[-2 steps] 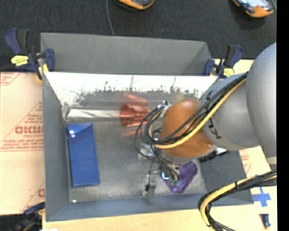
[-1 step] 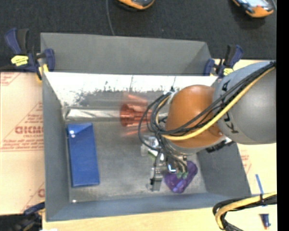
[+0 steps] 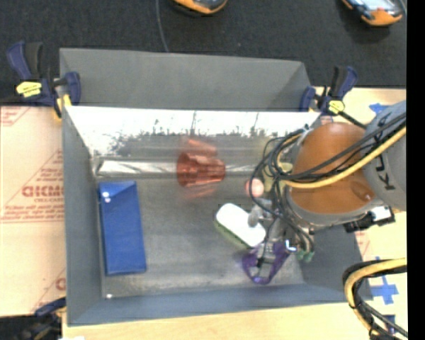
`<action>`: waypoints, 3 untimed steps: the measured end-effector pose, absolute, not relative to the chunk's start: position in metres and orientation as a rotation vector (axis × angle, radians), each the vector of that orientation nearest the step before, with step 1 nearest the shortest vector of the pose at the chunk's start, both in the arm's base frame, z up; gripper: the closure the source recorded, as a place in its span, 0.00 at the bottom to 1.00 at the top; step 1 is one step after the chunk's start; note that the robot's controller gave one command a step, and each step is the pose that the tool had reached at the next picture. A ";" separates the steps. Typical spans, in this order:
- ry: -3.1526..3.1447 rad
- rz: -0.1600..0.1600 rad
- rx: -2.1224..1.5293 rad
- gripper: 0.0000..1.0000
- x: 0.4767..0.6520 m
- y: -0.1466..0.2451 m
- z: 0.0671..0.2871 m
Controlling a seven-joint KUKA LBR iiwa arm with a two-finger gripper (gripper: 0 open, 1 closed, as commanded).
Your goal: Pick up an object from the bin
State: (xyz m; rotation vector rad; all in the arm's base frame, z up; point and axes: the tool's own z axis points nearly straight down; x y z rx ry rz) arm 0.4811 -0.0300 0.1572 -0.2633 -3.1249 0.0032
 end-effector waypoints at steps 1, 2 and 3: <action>-3.143 -0.001 -0.115 0.00 0.489 0.007 0.207; -3.126 0.001 -0.320 0.00 0.491 -0.034 0.152; -3.145 -0.003 -0.148 0.00 0.491 -0.035 0.119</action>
Offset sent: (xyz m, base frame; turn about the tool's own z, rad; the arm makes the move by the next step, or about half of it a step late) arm 0.0081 -0.0342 -0.0393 0.1222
